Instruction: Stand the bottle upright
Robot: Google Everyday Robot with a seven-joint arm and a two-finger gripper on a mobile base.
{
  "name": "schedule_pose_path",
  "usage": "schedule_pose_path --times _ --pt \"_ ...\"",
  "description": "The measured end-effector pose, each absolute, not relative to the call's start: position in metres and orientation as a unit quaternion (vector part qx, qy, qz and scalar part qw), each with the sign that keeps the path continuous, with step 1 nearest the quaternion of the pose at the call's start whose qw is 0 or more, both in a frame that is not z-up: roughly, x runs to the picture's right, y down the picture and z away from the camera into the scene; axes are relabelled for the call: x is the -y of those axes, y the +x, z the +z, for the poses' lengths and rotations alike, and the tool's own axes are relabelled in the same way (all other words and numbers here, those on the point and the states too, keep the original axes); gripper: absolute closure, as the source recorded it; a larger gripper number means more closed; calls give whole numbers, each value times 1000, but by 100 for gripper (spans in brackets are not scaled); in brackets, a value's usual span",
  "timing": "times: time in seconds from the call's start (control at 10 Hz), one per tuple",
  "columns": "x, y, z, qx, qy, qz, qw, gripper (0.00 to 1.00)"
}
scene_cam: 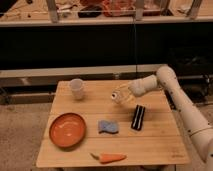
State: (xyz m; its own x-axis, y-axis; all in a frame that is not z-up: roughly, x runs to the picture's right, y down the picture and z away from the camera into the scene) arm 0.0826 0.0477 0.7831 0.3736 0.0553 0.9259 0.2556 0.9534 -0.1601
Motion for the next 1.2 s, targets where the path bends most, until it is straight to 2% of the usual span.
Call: schedule_pose_path --times 0.4,0.9,1.2 --pt "-51 74 768 591 -127 -47 795 72" --pt "-9 68 767 650 -118 0 751 72" --pt "-11 56 771 660 -131 8 740 72"
